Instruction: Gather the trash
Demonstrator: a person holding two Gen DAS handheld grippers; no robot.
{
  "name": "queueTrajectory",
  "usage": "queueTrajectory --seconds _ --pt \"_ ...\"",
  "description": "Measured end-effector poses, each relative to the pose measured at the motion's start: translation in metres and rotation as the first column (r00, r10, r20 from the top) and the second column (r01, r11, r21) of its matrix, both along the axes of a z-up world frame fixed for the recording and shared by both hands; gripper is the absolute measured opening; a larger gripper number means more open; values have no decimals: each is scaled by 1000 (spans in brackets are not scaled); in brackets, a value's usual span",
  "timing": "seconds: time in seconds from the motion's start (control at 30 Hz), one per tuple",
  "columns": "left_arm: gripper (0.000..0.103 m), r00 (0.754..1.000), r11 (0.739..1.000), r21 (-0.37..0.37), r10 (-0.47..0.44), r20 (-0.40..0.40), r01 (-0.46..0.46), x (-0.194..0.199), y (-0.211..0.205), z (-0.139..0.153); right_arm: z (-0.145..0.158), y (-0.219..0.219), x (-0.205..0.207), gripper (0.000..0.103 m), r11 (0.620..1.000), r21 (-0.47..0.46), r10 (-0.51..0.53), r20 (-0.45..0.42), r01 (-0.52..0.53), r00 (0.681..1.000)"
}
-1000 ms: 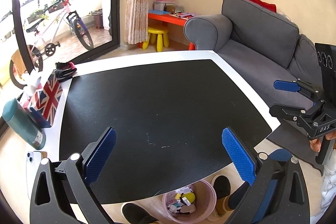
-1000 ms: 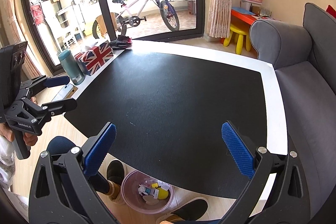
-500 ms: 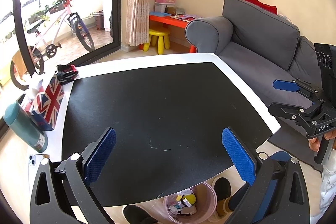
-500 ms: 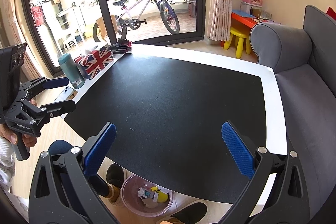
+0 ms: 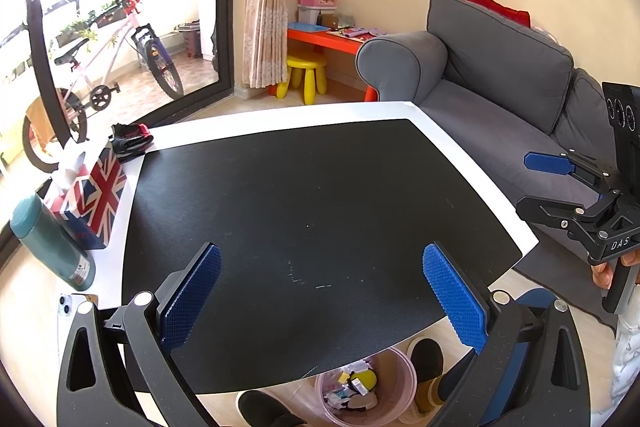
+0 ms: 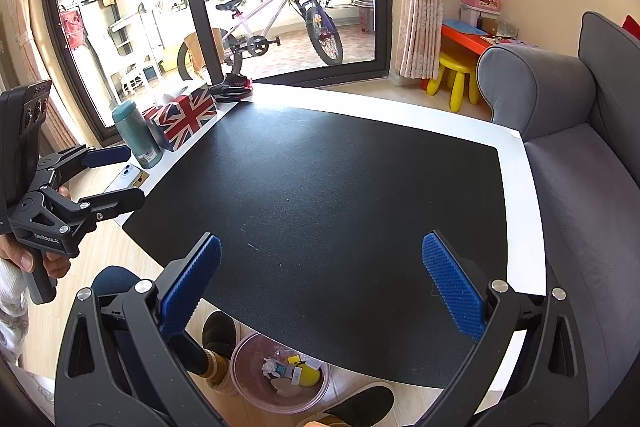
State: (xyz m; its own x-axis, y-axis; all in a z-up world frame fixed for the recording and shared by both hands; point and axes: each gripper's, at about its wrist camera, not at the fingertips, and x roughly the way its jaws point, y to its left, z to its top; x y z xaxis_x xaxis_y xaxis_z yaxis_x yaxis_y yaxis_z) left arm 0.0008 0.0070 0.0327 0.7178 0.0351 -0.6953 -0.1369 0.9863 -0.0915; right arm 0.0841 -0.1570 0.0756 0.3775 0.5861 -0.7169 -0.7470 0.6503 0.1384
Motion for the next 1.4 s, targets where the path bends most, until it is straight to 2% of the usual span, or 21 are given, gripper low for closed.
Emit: queueTrajectory --seconds 1.4 --pt "97 1000 1000 0 -8 -5 8 1 -1 -3 -5 -1 -4 99 1000 1 -3 -9 3 1000"
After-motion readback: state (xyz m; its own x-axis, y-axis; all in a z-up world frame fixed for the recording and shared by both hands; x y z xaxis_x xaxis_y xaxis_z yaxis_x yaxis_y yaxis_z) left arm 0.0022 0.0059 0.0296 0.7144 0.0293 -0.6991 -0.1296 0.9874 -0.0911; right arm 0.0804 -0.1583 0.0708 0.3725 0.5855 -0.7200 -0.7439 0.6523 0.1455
